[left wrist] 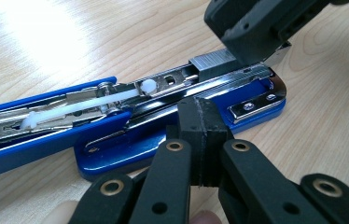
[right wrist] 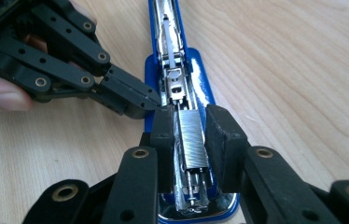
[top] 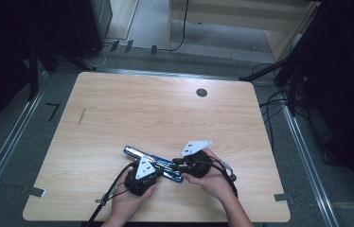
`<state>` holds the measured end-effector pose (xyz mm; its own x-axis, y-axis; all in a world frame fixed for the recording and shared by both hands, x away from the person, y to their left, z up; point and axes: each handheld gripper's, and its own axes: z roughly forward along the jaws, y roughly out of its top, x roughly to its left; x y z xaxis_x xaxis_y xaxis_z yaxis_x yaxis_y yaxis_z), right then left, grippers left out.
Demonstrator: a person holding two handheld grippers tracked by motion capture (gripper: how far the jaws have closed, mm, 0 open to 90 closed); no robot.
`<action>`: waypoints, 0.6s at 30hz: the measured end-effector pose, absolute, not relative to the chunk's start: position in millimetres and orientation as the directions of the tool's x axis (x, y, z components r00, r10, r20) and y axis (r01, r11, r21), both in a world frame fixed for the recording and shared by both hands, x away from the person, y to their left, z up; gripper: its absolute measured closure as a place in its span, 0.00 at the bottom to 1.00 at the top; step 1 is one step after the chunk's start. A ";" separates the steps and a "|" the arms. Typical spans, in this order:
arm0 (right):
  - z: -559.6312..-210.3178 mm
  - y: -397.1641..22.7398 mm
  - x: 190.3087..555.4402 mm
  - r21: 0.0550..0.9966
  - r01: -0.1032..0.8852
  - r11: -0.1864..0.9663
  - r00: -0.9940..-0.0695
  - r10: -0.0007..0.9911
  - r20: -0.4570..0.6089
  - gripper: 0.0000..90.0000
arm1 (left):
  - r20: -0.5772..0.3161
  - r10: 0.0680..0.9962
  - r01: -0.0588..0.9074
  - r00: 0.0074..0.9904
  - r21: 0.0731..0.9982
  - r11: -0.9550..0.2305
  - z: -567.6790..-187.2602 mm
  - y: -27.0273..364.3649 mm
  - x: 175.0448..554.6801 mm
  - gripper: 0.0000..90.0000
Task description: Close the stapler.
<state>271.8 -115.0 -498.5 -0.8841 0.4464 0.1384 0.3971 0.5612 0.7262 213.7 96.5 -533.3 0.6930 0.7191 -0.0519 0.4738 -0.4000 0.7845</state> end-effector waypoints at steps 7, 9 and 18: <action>-498.3 -116.2 271.2 0.726 0.398 0.561 -0.884 0.447 0.140 0.83 | -0.052 0.719 0.474 0.693 0.785 -0.400 -533.3 96.6 213.8 1.00; -500.2 -114.6 271.6 0.721 0.399 0.567 -0.883 0.448 0.136 0.82 | -0.051 0.720 0.473 0.693 0.785 -0.400 -533.3 96.5 213.7 1.00; -504.4 -113.1 274.1 0.701 0.423 0.574 -0.872 0.468 0.143 0.84 | -0.052 0.718 0.474 0.694 0.784 -0.401 -533.2 96.8 213.8 1.00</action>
<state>274.1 -113.1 -504.4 -0.8718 0.4684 0.1432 0.4235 0.5739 0.7010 213.8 96.8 -533.2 0.6943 0.7178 -0.0523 0.4741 -0.4015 0.7836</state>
